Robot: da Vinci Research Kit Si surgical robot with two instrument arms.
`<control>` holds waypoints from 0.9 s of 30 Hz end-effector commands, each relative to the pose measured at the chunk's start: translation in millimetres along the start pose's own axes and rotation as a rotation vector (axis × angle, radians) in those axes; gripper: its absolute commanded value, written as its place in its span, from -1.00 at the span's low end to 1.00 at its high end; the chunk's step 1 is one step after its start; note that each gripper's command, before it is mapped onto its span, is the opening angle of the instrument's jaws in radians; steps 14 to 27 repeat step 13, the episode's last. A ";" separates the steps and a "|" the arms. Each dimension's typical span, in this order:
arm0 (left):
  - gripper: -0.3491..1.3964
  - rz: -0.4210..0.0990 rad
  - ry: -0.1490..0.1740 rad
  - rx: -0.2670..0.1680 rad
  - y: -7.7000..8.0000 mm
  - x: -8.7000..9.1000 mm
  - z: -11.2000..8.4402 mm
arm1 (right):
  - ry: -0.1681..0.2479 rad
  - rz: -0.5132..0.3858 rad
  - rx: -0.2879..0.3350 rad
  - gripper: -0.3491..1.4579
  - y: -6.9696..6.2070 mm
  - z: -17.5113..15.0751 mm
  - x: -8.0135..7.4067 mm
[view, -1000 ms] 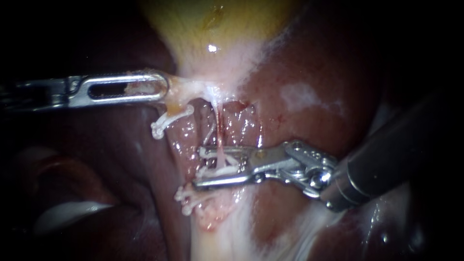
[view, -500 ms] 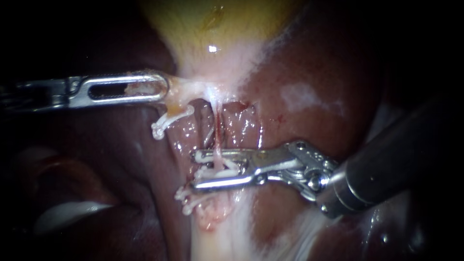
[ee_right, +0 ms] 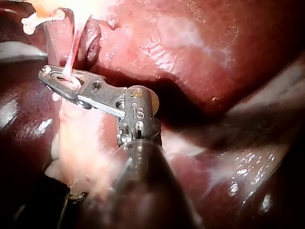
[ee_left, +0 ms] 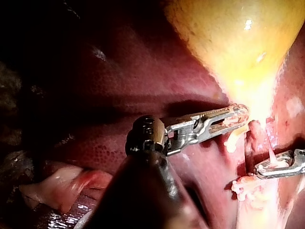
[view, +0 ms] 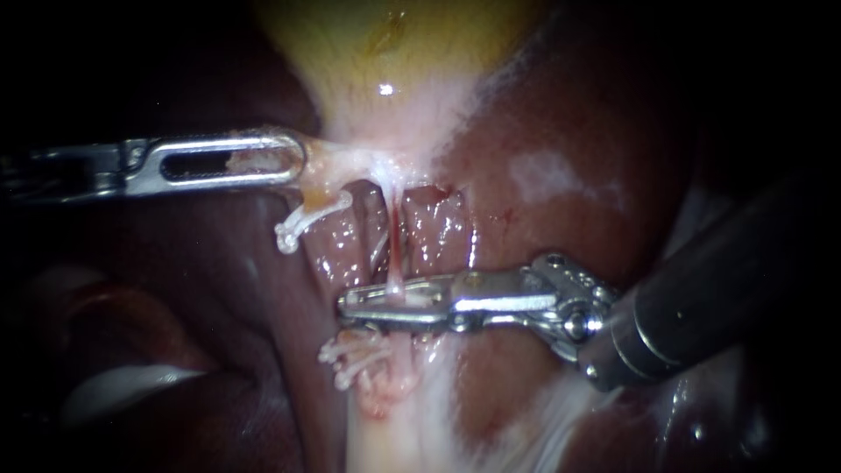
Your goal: Clipping second clip right tube
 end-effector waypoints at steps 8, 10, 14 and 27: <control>-1.00 0.000 0.000 0.000 0.0 0.0 0.0 | -0.002 -0.002 0.000 -1.00 -0.1 -0.1 0.0; -1.00 0.000 0.000 0.000 0.0 0.0 0.0 | -0.002 -0.002 0.000 -1.00 -0.1 -0.1 0.0; -1.00 0.000 0.000 0.000 0.0 0.0 0.0 | -0.002 -0.002 0.000 -1.00 0.0 -0.1 0.0; -1.00 0.000 0.000 0.000 0.0 0.0 0.0 | -0.002 -0.002 0.000 -1.00 0.0 -0.1 0.0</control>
